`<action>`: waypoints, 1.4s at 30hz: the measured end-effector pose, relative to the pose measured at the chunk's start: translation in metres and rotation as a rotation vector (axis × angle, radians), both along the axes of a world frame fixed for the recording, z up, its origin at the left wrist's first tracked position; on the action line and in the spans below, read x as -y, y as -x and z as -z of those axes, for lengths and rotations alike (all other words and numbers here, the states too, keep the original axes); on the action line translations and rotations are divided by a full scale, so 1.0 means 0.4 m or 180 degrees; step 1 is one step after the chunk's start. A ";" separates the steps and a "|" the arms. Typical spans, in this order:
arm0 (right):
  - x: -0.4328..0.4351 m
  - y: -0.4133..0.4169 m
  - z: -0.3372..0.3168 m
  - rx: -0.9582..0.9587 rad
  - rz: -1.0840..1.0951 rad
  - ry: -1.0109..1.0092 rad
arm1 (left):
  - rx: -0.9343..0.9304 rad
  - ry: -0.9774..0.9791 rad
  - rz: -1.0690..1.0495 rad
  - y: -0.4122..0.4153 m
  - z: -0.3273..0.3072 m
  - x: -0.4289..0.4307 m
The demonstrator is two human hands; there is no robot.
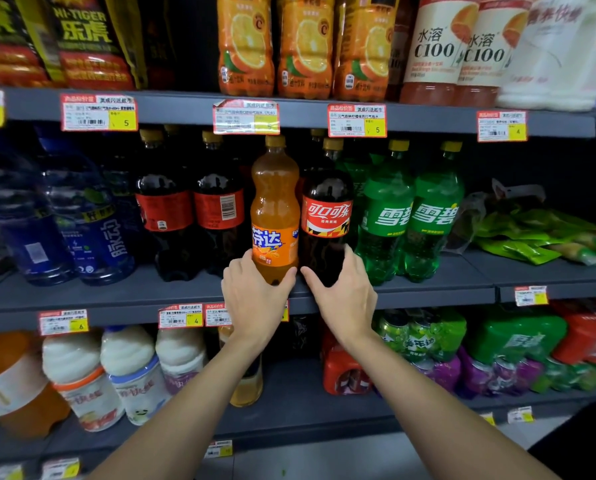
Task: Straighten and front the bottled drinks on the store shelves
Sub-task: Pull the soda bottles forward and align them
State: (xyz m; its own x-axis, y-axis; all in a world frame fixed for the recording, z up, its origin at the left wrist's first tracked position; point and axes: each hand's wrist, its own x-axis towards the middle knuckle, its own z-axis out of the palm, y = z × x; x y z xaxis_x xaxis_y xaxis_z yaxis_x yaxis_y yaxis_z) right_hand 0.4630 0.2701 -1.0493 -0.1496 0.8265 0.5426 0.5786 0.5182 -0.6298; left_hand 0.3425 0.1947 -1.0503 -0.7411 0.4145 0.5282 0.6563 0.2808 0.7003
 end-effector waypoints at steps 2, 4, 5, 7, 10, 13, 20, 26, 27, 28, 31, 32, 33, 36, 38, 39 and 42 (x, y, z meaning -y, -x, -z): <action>-0.009 -0.005 -0.001 -0.0042 -0.0127 0.0043 | 0.0075 -0.0048 -0.0053 -0.002 -0.001 0.001; -0.022 -0.013 -0.005 -0.0081 -0.0280 0.0123 | 0.0063 -0.0019 -0.0149 -0.008 -0.001 0.000; -0.028 -0.016 -0.007 -0.0090 -0.0328 0.0147 | 0.0049 0.0005 -0.0194 -0.012 -0.001 -0.001; -0.036 -0.020 -0.010 -0.0108 -0.0372 0.0174 | 0.0053 0.0028 -0.0228 -0.017 -0.002 -0.001; -0.038 -0.020 -0.010 -0.0161 -0.0402 0.0210 | 0.0108 0.0009 -0.0159 -0.016 0.001 0.002; -0.037 -0.021 -0.007 -0.0178 -0.0436 0.0232 | 0.0199 -0.0093 -0.0056 -0.015 0.010 0.005; -0.066 -0.062 -0.023 0.0354 -0.0744 0.0228 | 0.0163 -0.0050 0.0067 -0.001 0.007 0.008; -0.080 -0.068 -0.063 0.0159 -0.0839 0.0369 | 0.0063 -0.0131 0.0591 0.053 0.008 0.045; -0.079 -0.064 -0.066 0.0194 -0.0812 0.0330 | 0.0055 -0.0128 0.0626 0.059 0.008 0.046; -0.075 -0.058 -0.066 0.0238 -0.0773 0.0299 | 0.0075 -0.0103 0.0638 0.061 0.009 0.046; -0.056 -0.038 -0.054 0.0315 -0.0604 0.0340 | 0.0216 -0.0052 0.0644 0.058 0.012 0.035; -0.052 -0.031 -0.048 0.0317 -0.0533 0.0344 | 0.0229 -0.0049 0.0649 0.056 0.012 0.031; -0.051 -0.024 -0.041 0.0301 -0.0478 0.0331 | 0.0193 -0.0050 0.0656 0.055 0.012 0.028; -0.052 -0.012 -0.029 0.0135 -0.0436 0.0295 | 0.0080 -0.0067 0.0654 0.055 0.012 0.019; -0.054 -0.011 -0.025 0.0039 -0.0430 0.0306 | 0.0088 -0.0087 0.0630 0.056 0.013 0.017; -0.055 -0.011 -0.024 0.0009 -0.0429 0.0297 | 0.0090 -0.0102 0.0626 0.056 0.015 0.017; -0.055 -0.013 -0.021 -0.0043 -0.0391 0.0221 | 0.0053 -0.0133 0.0662 0.059 0.020 0.015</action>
